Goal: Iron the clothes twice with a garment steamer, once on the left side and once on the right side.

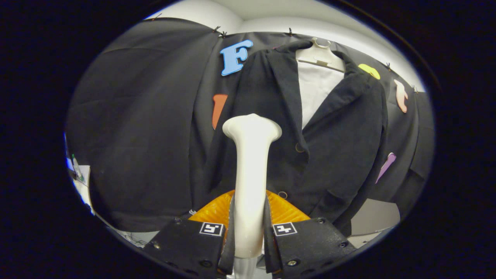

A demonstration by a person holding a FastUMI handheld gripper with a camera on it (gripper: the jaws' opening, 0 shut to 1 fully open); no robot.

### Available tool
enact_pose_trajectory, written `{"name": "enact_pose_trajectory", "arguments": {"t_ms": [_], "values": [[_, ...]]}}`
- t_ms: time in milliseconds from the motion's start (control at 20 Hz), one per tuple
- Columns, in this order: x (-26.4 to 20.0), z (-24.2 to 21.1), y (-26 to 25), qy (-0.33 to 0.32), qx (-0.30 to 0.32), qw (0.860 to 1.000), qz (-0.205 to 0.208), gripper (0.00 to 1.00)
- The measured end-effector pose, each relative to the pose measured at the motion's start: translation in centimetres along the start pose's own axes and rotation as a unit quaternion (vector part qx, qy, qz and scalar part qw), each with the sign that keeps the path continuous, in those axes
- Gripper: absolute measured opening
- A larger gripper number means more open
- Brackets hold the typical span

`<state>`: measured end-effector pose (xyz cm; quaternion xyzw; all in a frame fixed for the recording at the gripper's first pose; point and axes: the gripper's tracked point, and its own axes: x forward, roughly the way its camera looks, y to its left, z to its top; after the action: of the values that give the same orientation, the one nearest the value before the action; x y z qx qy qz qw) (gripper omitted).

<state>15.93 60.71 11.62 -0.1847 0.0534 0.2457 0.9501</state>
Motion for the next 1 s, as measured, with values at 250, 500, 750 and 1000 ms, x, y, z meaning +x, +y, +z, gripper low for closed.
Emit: {"name": "enact_pose_trajectory", "arguments": {"t_ms": [250, 500, 750, 1000], "values": [[-0.6, -3.9, -0.3, 0.019, 0.007, 1.0, 0.008, 0.33], [-0.5, -8.6, -0.8, 0.053, 0.013, 0.998, 0.011, 0.33], [-0.4, -12.6, -0.3, 0.072, -0.008, 0.997, 0.019, 0.33], [-0.4, -17.4, 0.8, 0.105, -0.015, 0.994, 0.038, 0.33]]}}
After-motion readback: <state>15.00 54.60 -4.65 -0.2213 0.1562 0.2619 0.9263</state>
